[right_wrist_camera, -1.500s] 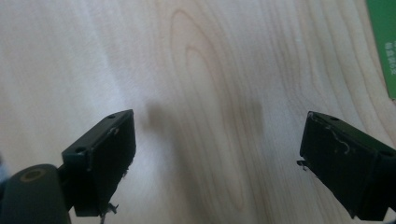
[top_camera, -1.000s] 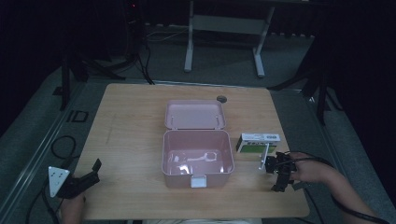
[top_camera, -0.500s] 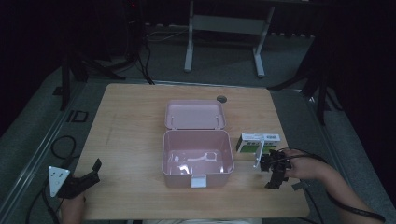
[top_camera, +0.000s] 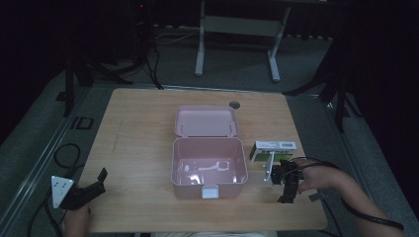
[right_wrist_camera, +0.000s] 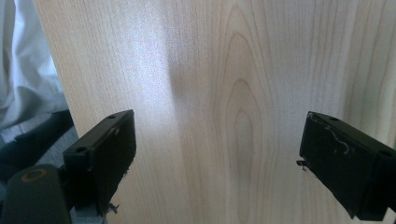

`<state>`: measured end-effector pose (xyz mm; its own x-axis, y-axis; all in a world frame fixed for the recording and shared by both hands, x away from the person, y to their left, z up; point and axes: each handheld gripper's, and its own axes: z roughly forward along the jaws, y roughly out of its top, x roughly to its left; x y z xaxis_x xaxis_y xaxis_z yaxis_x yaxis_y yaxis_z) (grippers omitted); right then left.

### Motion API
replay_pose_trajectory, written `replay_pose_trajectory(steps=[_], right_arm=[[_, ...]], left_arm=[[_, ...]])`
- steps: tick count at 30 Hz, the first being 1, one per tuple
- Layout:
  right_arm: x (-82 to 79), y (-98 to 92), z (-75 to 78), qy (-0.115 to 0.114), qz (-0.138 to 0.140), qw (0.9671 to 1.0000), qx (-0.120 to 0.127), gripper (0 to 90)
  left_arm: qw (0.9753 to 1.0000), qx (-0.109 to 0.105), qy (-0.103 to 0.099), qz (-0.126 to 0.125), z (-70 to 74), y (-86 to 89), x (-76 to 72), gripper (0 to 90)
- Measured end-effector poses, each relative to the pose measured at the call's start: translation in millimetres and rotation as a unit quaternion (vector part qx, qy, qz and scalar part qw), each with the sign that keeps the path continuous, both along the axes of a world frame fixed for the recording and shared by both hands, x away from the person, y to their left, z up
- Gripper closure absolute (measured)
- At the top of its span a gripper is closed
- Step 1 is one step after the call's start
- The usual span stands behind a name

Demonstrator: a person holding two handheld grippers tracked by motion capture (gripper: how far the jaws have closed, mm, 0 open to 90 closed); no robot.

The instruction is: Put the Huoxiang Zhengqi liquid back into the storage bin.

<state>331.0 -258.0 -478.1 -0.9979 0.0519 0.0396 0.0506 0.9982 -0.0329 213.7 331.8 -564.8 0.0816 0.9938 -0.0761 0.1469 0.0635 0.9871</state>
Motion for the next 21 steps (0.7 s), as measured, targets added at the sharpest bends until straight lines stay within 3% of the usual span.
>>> replay_pose_trajectory(steps=[4,11,14,21], right_arm=[[1.4,7.1,3.0,0.010,0.007,0.9999,-0.004,11.5],[5.4,13.9,5.0,-0.003,0.024,0.9996,-0.018,13.8],[8.0,15.5,9.7,-0.007,0.024,0.9996,-0.010,14.4],[19.0,13.0,36.1,-0.038,0.027,0.9988,0.013,17.9]], left_arm=[[1.0000,0.000,0.000,0.000,0.0,0.1,-0.1,0.2],[1.0000,0.000,0.001,0.000,0.0,0.2,0.0,0.2],[1.0000,0.000,0.000,0.000,0.0,0.2,-0.1,0.2],[1.0000,0.000,0.000,-0.001,0.0,0.1,0.0,0.2]])
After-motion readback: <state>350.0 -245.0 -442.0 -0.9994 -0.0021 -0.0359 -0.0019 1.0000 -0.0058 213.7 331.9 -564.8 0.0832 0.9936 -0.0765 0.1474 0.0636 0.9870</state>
